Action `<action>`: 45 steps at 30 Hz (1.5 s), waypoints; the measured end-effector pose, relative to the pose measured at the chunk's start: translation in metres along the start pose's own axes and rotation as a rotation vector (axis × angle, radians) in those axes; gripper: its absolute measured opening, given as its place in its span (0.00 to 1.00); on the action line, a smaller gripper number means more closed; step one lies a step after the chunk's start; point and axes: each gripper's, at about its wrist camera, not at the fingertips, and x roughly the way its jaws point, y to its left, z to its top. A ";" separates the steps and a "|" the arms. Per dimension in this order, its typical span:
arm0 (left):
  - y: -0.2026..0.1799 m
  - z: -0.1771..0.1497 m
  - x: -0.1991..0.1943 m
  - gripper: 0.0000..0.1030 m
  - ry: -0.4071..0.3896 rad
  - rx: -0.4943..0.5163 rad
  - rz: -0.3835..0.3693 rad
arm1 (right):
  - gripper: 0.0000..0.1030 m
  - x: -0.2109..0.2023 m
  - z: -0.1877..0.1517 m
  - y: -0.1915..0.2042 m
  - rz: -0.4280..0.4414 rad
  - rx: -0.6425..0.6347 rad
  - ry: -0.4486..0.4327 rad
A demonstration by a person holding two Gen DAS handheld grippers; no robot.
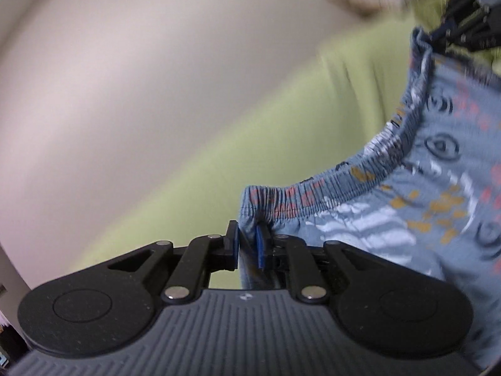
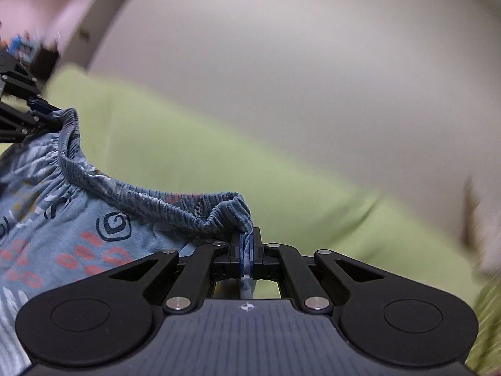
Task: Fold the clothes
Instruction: 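Lower the shorts onto the sofa with both grippers and release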
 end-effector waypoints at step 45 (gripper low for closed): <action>-0.129 -0.121 0.303 0.11 0.355 -0.045 -0.246 | 0.47 0.269 -0.194 0.001 0.002 0.554 0.435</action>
